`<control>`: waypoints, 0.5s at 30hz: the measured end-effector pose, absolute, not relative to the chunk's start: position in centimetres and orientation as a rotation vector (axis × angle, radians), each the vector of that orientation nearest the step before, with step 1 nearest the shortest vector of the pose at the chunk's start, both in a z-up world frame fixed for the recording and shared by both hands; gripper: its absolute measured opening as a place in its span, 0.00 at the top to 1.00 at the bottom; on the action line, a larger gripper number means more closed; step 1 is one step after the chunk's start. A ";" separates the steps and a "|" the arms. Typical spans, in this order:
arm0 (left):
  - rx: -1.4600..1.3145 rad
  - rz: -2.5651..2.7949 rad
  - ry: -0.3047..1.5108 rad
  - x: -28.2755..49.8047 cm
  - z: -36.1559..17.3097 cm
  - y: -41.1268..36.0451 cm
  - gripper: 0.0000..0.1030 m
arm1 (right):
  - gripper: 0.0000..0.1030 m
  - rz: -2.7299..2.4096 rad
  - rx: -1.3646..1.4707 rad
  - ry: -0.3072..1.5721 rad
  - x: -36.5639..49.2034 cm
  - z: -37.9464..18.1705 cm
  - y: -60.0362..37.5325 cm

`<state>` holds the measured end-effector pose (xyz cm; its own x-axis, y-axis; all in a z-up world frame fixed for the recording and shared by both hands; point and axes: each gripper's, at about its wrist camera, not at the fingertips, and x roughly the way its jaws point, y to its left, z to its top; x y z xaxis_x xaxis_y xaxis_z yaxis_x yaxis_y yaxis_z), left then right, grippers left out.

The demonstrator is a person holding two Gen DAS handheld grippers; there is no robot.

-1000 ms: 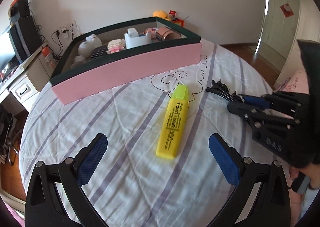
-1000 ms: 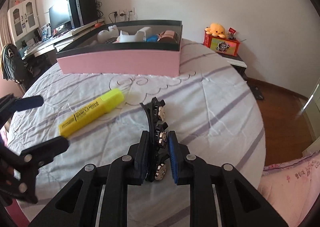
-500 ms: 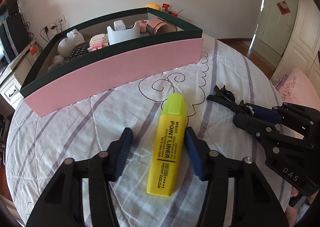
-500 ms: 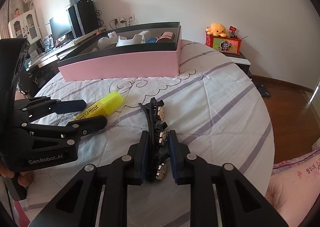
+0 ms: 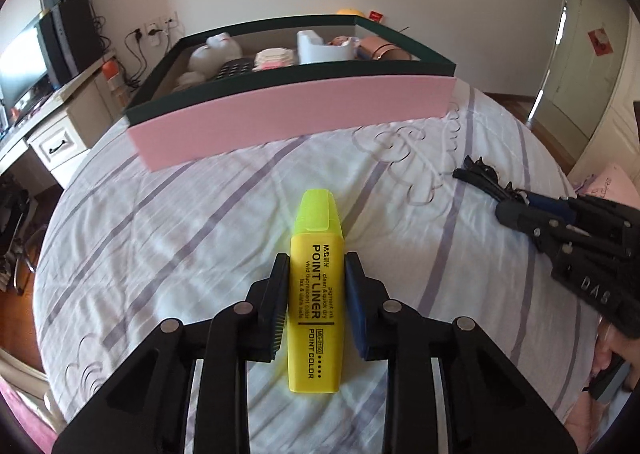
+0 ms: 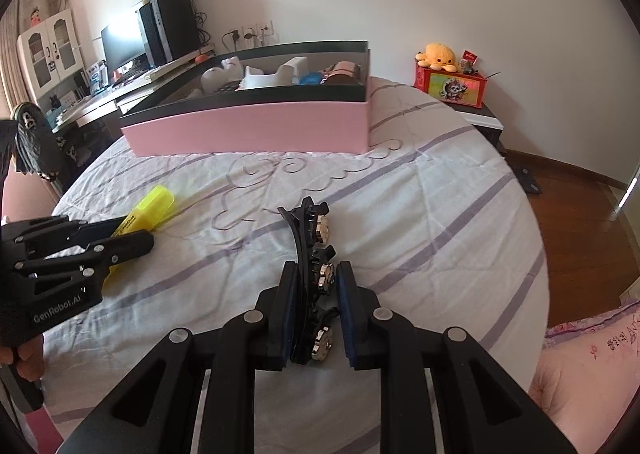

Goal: Organize rigid objects
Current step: 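Grasp the black hair clip with the right tool while the left tool grasps the yellow highlighter, then carry the hair clip and yellow highlighter up over the pink box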

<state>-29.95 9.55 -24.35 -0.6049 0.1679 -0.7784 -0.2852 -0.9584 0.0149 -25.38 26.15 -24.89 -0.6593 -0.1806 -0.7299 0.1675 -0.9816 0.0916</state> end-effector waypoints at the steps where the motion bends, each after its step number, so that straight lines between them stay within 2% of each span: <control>1: -1.240 2.609 0.193 -29.7 -24.5 9.1 0.74 | 0.81 -2.698 1.191 -0.012 -25.3 -24.9 25.7; 8: -1.198 2.619 0.195 -29.2 -24.8 8.6 0.73 | 0.79 -2.721 1.228 0.053 -26.1 -25.1 24.7; 10: -1.195 2.613 0.180 -29.0 -24.8 8.5 0.73 | 0.77 -2.721 1.236 0.074 -26.2 -25.1 24.5; 12: -1.195 2.603 0.166 -29.1 -24.8 8.4 0.72 | 0.69 -2.724 1.240 0.098 -26.5 -25.1 24.2; 15: -1.192 2.601 0.176 -28.9 -24.8 8.5 0.70 | 0.67 -2.723 1.239 0.122 -26.9 -25.1 23.9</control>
<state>-28.91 8.53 -24.81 -0.6232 0.1963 -0.7570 -0.2966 -0.9550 -0.0034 -26.89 23.90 -25.13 -0.6485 -0.0997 -0.7547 0.1670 -0.9859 -0.0132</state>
